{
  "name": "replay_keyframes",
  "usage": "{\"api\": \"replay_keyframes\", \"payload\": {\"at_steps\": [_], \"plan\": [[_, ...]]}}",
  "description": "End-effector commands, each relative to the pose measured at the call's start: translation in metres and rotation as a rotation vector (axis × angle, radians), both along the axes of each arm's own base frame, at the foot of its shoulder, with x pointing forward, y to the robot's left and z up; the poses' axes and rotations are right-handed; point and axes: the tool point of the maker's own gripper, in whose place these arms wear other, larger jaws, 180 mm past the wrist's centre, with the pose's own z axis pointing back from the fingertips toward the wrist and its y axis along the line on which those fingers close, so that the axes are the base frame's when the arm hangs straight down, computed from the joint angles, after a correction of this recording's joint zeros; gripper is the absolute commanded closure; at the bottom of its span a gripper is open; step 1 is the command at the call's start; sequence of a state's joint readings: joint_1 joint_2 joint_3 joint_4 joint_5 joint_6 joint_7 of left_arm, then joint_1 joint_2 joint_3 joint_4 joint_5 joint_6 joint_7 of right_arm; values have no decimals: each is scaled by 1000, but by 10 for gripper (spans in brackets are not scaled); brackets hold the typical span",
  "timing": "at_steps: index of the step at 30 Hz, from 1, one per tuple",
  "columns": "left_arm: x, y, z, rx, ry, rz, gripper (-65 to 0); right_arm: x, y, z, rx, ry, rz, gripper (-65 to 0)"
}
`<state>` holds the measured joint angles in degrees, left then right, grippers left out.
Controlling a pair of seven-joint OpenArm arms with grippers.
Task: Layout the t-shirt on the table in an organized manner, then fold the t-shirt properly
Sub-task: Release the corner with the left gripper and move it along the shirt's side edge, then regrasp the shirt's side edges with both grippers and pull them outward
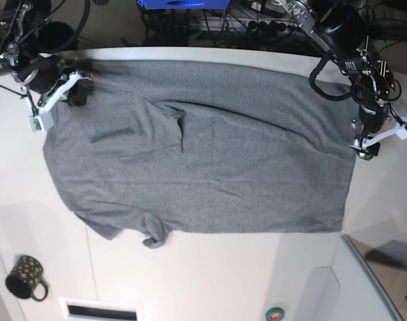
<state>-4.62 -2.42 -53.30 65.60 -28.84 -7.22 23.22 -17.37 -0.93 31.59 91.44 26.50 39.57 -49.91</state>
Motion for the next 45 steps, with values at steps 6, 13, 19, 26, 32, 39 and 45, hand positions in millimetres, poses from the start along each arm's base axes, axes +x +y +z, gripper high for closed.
{"api": "replay_keyframes", "payload": {"at_steps": [6, 13, 19, 26, 32, 39, 45], "plan": [[-22, 2, 42, 143, -48, -30, -487, 7, -7, 8, -8, -41, -5, -21], [-37, -48, 21, 158, 47, -215, -232, 12, -5, 10, -6, -55, -2, -21], [-46, -31, -11, 119, 129, -205, 0, 29, -16, -12, 3, -16, -18, -18], [-68, 3, -31, 168, 178, -150, 0, 27, -28, -38, -10, 44, -31, -17], [-69, 13, -24, 189, 171, -141, 0, 37, -37, -11, -77, -37, -12, -21], [-48, 17, 26, 293, 75, -168, 0, 35, -53, 8, -175, -6, 48, -98], [-42, 4, 24, 279, 59, -175, 0, 30, -22, 0, -164, 16, 168, -134]]}}
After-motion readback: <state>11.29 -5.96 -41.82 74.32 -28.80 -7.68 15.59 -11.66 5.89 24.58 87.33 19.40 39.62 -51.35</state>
